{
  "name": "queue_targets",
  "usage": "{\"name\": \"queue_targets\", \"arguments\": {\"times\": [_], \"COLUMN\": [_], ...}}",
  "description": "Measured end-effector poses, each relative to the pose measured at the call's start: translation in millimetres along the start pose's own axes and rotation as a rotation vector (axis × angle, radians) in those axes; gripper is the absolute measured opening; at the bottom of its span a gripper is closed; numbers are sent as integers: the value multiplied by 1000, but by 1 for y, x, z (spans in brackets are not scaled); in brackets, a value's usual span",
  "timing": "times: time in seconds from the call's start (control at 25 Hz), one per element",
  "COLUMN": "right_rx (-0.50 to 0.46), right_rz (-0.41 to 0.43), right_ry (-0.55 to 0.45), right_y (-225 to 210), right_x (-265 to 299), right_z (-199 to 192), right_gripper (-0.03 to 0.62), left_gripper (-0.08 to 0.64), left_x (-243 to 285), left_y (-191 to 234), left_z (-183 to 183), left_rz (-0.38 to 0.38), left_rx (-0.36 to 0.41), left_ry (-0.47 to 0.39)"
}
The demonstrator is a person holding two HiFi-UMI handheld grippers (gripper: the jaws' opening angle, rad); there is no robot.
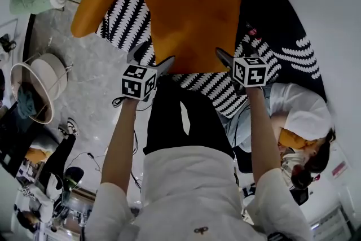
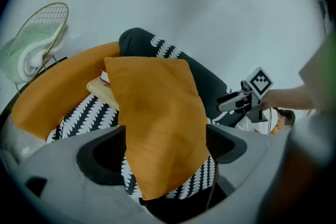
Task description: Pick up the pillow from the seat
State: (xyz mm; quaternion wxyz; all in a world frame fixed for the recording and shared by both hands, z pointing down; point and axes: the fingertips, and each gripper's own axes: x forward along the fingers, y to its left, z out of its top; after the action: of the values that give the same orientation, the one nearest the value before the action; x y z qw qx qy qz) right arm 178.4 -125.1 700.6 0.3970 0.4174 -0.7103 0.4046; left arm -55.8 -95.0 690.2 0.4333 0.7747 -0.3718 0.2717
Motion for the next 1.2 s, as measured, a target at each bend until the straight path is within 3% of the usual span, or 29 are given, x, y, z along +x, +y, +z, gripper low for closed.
{"name": "queue_targets", "arguments": {"times": [0.32, 0.56, 0.92, 1.2], "right_rx": [-15, -22, -21, 26], "right_rz": [-44, -37, 4, 106], "right_ry": [83, 108, 134, 136], "right_y": [-27, -33, -44, -44], "right_x": [37, 57, 82, 83], "right_z": [-17, -21, -26, -26], "right_gripper": [434, 457, 463, 478], "left_gripper": [512, 556, 592, 592], "left_x": [39, 61, 95, 111], "left_y": [34, 48, 70, 64], "left_z": [-21, -28, -42, -43], "left_rz": [49, 43, 48, 0], "left_rx": [-144, -199, -219, -255], "left_ry": [8, -1, 33, 47]}}
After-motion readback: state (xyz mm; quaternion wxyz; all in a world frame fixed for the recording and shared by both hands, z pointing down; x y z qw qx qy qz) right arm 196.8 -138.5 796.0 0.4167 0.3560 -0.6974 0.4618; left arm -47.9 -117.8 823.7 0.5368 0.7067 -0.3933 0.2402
